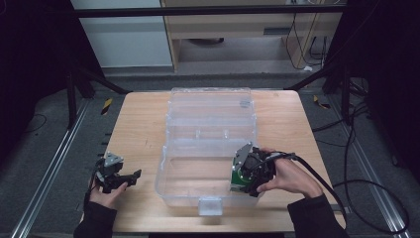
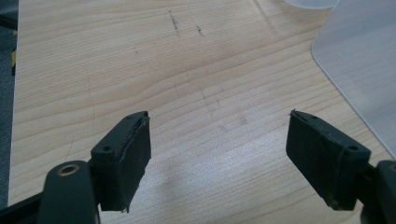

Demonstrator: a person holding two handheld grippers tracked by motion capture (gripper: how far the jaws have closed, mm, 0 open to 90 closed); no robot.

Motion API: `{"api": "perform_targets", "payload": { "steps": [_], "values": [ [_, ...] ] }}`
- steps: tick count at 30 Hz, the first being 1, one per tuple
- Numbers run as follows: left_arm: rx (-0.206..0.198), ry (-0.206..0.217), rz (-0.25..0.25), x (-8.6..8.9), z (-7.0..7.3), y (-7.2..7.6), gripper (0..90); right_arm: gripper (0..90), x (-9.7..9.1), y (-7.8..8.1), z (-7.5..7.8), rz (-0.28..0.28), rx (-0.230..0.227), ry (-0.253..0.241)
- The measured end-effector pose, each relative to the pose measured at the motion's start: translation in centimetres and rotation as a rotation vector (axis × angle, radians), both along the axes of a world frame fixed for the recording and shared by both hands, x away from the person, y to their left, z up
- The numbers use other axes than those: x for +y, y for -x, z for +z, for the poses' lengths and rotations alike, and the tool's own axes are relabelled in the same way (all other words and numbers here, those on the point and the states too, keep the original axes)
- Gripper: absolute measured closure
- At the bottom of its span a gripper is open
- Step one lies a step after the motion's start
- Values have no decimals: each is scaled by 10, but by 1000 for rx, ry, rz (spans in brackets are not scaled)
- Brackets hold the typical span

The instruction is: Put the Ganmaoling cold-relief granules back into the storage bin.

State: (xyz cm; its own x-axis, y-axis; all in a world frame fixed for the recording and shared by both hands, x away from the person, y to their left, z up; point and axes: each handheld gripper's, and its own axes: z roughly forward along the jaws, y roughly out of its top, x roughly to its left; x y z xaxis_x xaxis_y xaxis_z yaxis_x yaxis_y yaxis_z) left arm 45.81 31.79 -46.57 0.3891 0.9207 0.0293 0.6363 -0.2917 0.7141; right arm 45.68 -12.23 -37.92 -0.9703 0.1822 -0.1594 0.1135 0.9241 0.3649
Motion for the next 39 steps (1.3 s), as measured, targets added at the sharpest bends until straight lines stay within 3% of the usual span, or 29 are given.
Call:
{"api": "perform_targets", "payload": {
  "steps": [3, 12, 13, 23, 25, 28, 29, 30, 32, 33, 35, 37, 38, 39],
  "values": [
    [2, 0, 1, 0, 0, 0, 214, 153, -2, -1, -5, -7, 5, -14],
    [1, 0, 0, 1, 0, 0, 214, 146, -1, -4, -12, -4, 11, 15],
    [1, 0, -1, 0, 0, 0, 215, 222, -4, -4, -10, -9, -2, -25],
    [-1, 1, -2, 0, 1, 0, 215, 202, -17, 0, -3, -74, -28, -120],
    [-4, 4, -1, 1, 1, 1, 214, 188, -23, 1, 6, -114, -63, -179],
    [-6, 5, 0, 1, 2, 1, 214, 157, -28, 4, 12, -150, -94, -212],
    [-6, 7, 1, 1, 2, 1, 214, 144, -35, 6, 17, -198, -131, -250],
    [-7, 10, 3, 1, 2, 1, 214, 144, -35, 6, 17, -198, -131, -250],
    [-8, 11, 3, 1, 2, 1, 214, 136, -45, 9, 19, -255, -140, -305],
    [-6, 11, 3, 1, 2, 1, 214, 120, -55, 11, 18, -313, -149, -345],
    [-6, 11, 3, 1, 2, 1, 214, 114, -59, 12, 18, -329, -158, -357],
    [-5, 10, 4, 1, 2, 1, 214, 85, -72, 15, 14, -385, -181, -382],
    [-5, 11, 5, 1, 2, 1, 214, 73, -83, 18, 10, -440, -191, -418],
    [-5, 12, 5, 1, 2, 1, 214, 73, -83, 18, 10, -440, -191, -418]
  ]
}}
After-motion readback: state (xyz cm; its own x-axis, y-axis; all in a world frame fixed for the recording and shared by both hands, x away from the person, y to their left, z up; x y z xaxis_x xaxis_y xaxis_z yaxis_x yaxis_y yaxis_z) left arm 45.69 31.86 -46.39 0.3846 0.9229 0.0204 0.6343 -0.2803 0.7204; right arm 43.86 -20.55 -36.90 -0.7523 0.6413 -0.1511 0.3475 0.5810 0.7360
